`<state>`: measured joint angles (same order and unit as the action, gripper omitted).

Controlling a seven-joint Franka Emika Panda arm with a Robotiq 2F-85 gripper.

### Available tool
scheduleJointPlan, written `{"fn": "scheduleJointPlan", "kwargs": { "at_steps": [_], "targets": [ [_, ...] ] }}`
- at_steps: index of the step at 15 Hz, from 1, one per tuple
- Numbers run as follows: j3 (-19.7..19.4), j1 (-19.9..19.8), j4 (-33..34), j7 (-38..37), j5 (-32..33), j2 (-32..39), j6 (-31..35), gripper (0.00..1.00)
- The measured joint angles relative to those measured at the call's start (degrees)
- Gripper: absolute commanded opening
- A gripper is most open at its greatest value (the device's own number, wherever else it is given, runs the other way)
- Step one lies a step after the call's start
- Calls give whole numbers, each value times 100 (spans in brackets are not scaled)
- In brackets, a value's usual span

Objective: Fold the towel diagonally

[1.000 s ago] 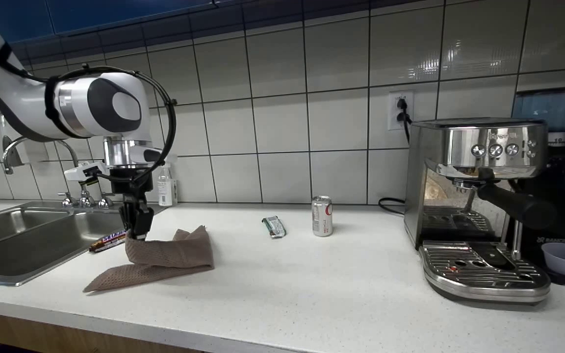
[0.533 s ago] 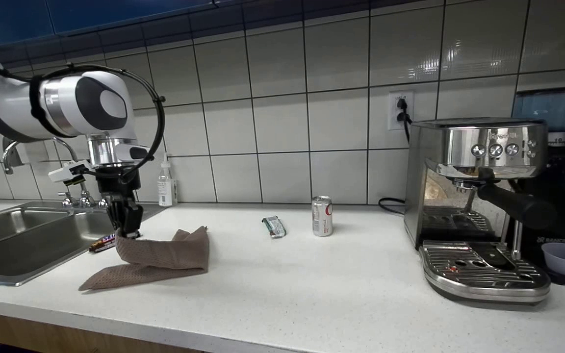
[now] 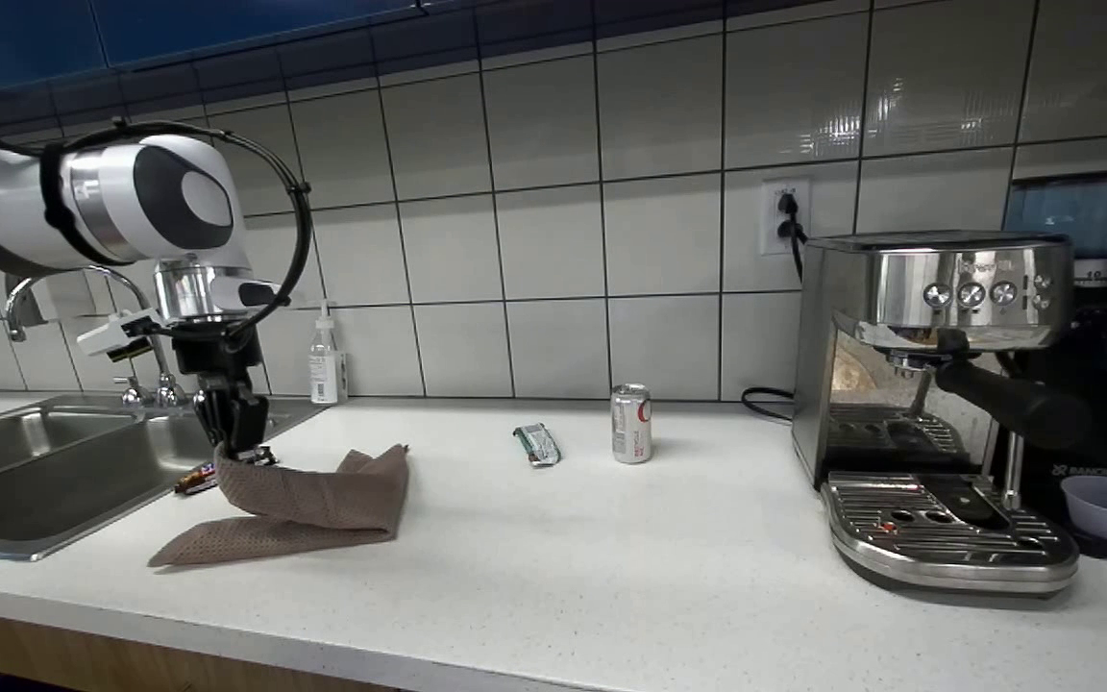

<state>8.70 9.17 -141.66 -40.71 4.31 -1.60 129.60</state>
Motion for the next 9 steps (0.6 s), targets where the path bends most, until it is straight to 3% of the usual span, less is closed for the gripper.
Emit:
{"fn": "scheduleJointPlan", "kwargs": {
  "at_steps": [9],
  "targets": [
    [164, 124, 12, 0, 36, 1, -42, 1]
  ]
}}
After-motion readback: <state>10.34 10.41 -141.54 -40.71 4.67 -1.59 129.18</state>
